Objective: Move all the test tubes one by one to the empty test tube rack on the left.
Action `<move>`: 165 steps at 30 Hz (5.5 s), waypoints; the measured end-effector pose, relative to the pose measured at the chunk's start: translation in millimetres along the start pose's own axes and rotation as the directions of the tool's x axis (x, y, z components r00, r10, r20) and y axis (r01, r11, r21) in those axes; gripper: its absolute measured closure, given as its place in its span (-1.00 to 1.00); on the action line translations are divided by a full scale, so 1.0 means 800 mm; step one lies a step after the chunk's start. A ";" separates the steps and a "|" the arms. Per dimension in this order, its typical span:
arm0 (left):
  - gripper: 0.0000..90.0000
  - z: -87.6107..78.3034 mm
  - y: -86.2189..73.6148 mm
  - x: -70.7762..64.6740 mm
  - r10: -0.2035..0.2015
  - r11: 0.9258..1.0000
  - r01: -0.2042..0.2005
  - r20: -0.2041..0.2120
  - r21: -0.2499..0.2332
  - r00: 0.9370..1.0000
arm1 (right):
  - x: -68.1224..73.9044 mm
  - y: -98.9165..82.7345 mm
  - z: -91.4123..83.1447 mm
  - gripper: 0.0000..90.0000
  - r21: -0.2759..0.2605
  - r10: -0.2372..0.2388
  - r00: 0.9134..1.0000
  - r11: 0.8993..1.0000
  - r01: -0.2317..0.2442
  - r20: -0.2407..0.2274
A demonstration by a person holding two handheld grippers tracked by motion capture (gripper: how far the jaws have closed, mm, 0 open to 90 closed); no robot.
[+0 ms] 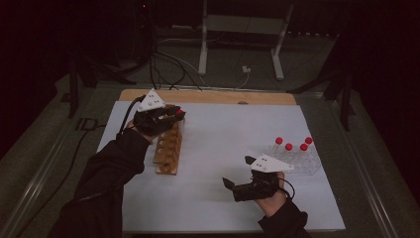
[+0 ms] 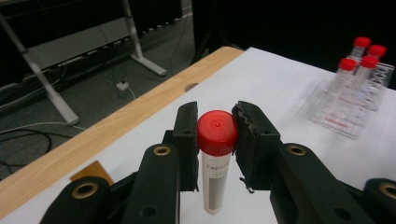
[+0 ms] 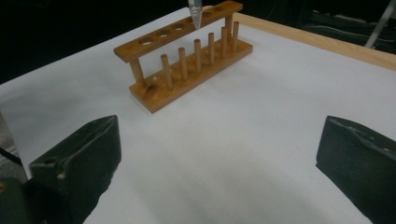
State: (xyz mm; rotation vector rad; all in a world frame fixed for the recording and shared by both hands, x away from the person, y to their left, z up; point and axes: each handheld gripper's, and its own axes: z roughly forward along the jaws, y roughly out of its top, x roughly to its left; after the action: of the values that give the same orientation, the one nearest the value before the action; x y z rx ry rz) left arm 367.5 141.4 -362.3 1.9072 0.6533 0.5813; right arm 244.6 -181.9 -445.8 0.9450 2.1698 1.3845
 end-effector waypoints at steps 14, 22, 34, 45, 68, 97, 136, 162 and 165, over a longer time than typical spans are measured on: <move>0.60 0.010 -0.006 0.046 -0.048 0.998 0.051 -0.125 0.023 0.991 | -0.002 -0.001 0.000 -0.99 -0.004 0.003 1.000 1.000 -0.003 -0.013; 0.60 0.018 -0.006 0.075 -0.085 0.996 0.084 -0.191 -0.009 0.978 | -0.002 -0.002 0.002 -1.00 0.006 0.000 1.000 1.000 0.000 -0.023; 0.60 0.050 -0.022 0.097 -0.140 0.990 0.135 -0.253 -0.035 0.957 | -0.005 -0.002 -0.001 -1.00 -0.005 0.005 1.000 1.000 -0.005 -0.029; 0.60 0.070 -0.043 0.098 -0.152 0.988 0.153 -0.259 -0.018 0.954 | -0.005 -0.002 -0.002 -1.00 0.000 0.012 0.999 1.000 -0.012 -0.042; 0.60 0.091 -0.085 0.094 -0.157 0.985 0.169 -0.259 0.024 0.953 | -0.004 -0.001 -0.004 -1.00 0.001 0.021 0.998 1.000 -0.021 -0.060; -0.82 0.023 -0.063 0.076 -0.218 0.975 0.222 -0.134 0.019 0.967 | -0.019 0.014 -0.032 -1.00 -0.045 0.053 0.994 0.997 -0.057 -0.091; -0.98 -0.074 -0.150 -0.056 -0.102 0.994 0.106 0.136 -0.020 0.985 | -0.146 -0.057 -0.119 -0.64 -0.051 0.155 0.902 0.988 -0.147 0.403; -0.98 -0.074 -0.165 -0.056 -0.102 0.995 0.103 0.124 -0.003 0.987 | -0.197 -0.070 -0.080 0.41 0.068 0.189 0.838 0.964 -0.259 0.512; -0.98 -0.074 -0.166 -0.056 -0.101 0.995 0.102 0.122 -0.002 0.987 | -0.199 -0.069 -0.078 0.48 0.068 0.196 0.836 0.961 -0.267 0.512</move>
State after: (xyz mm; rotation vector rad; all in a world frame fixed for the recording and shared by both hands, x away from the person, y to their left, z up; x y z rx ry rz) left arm 271.7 197.8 -465.7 1.8739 0.6638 0.3986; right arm 296.8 -351.8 -472.9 1.4774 1.8052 0.9430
